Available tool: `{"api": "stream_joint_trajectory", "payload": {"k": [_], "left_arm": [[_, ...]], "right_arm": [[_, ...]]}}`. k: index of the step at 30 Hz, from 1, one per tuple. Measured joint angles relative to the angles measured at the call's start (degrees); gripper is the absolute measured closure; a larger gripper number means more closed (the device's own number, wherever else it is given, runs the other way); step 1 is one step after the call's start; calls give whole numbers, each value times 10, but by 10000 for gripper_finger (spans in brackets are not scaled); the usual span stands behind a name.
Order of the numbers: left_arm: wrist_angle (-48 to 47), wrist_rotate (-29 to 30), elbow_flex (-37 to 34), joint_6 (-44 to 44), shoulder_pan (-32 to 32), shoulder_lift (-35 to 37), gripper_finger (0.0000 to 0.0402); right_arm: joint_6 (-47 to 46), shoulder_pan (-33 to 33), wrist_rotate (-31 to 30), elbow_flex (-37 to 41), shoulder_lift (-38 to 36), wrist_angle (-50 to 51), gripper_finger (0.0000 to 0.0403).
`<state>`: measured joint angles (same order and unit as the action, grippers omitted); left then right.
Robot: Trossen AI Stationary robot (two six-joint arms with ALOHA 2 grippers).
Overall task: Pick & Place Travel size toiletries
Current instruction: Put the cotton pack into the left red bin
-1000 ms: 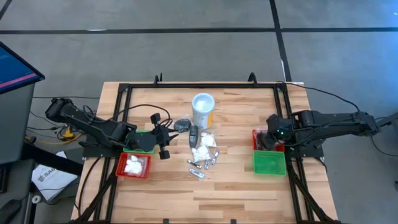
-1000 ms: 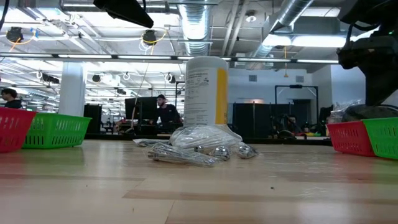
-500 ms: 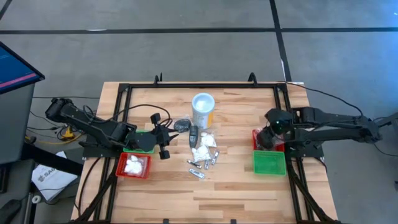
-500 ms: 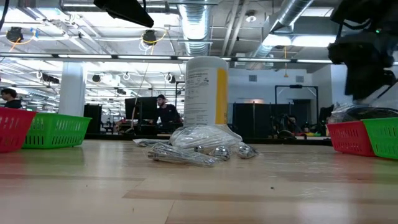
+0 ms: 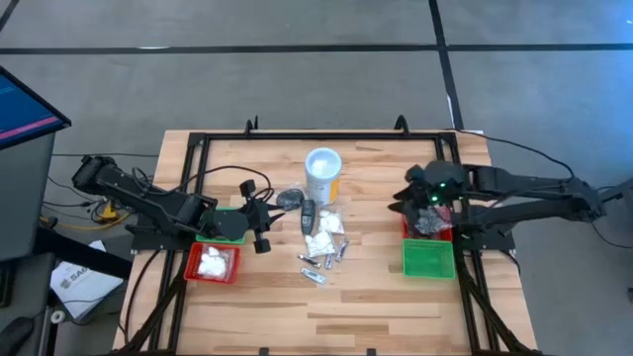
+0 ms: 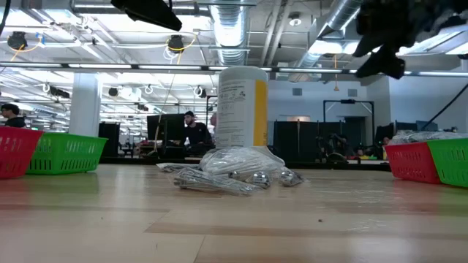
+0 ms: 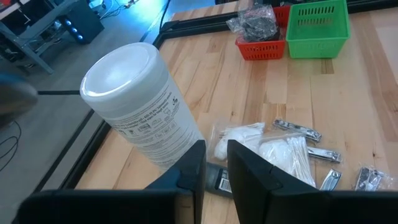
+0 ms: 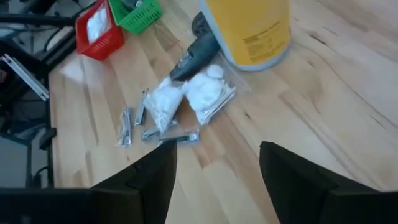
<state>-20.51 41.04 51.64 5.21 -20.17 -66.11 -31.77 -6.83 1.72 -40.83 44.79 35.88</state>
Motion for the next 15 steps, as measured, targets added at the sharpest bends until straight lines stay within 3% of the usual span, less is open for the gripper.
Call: {"api": "stream_joint_trajectory", "payload": {"k": [15], "left_arm": [[10, 0, 0, 0, 0, 0, 344]], "right_arm": [[33, 50, 0, 1, 210, -137, 204]]}}
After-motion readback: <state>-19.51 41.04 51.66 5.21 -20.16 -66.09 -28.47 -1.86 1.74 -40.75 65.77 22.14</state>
